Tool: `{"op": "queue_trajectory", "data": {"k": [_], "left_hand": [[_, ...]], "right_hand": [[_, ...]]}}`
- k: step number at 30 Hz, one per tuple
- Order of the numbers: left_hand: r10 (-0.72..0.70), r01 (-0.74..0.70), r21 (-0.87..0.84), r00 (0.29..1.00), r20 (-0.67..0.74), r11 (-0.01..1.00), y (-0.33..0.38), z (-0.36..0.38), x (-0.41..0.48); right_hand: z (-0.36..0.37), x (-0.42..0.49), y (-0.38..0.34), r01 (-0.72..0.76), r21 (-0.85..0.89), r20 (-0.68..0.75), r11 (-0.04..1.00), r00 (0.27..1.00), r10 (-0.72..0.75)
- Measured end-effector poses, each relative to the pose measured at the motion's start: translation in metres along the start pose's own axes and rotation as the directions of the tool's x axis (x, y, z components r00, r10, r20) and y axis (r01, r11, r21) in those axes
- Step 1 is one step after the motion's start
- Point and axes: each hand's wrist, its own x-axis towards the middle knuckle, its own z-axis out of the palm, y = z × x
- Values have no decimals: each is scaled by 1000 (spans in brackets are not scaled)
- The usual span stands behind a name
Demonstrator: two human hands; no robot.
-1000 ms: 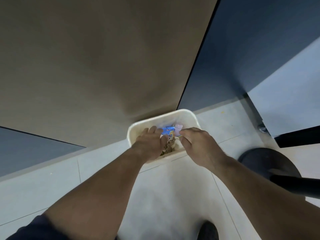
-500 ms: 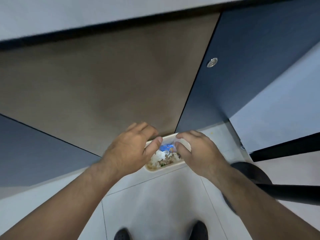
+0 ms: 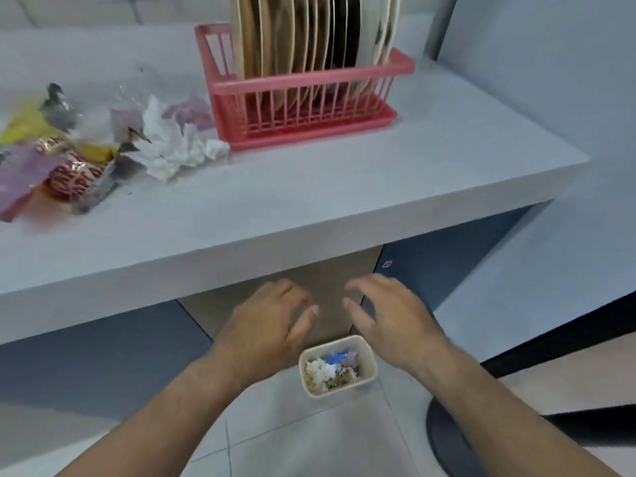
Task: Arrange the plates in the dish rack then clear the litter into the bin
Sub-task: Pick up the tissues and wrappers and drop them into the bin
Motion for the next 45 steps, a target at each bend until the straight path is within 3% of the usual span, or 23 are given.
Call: {"op": "queue_trajectory", "data": {"k": [15, 33, 45], "left_hand": [[16, -11, 38, 991, -134, 999, -38, -139, -49], [-65, 82, 43, 951, -303, 996, -93, -178, 53], [-121, 182, 88, 879, -462, 979, -136, -216, 85]], "right_hand": [[-51, -1, -145, 100, -7, -132, 995, 986, -100], [-62, 150, -158, 148, -41, -64, 988, 986, -151], [-39, 237, -190, 263, -216, -48, 940, 959, -279]]}}
